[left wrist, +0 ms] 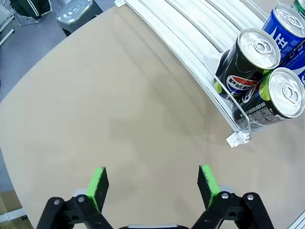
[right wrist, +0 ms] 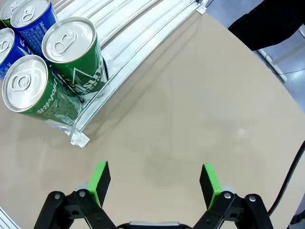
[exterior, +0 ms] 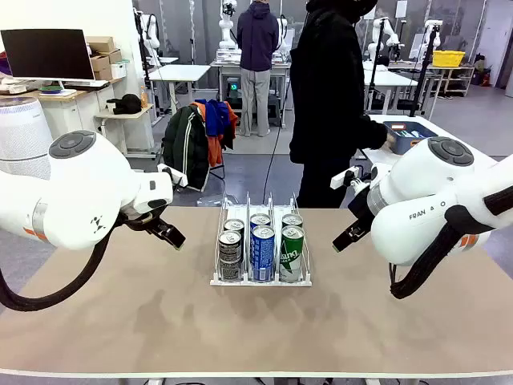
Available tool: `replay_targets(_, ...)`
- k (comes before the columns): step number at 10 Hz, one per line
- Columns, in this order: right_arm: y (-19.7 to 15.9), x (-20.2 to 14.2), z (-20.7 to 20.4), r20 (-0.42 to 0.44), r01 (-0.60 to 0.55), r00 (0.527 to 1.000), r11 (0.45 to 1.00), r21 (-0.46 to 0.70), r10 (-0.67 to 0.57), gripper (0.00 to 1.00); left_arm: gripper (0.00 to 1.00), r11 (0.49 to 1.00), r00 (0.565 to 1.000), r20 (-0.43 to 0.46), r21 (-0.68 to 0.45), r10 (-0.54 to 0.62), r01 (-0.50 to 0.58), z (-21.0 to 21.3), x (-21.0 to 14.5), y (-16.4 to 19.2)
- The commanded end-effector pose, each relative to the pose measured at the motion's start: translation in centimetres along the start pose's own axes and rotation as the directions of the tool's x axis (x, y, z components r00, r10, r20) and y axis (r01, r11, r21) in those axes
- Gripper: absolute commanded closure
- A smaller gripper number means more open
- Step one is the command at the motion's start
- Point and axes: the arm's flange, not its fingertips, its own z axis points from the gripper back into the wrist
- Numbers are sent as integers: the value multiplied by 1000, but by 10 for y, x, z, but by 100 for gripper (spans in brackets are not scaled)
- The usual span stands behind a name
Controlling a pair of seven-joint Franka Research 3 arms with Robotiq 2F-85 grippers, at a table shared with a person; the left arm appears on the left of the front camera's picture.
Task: Fill the beverage cans into the dispenser.
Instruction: Pick up the Pepsi coke handed by the human.
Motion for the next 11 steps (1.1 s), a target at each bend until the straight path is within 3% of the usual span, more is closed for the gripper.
replay_targets(1, 0, 0, 0, 0, 0, 1000, 1000, 0, 0, 0, 0, 1000, 1000, 0, 0, 0, 0, 0, 0, 0)
replay_targets(11, 0, 0, 0, 0, 0, 1000, 1000, 0, 0, 0, 0, 1000, 1000, 0, 0, 0, 0, 0, 0, 0)
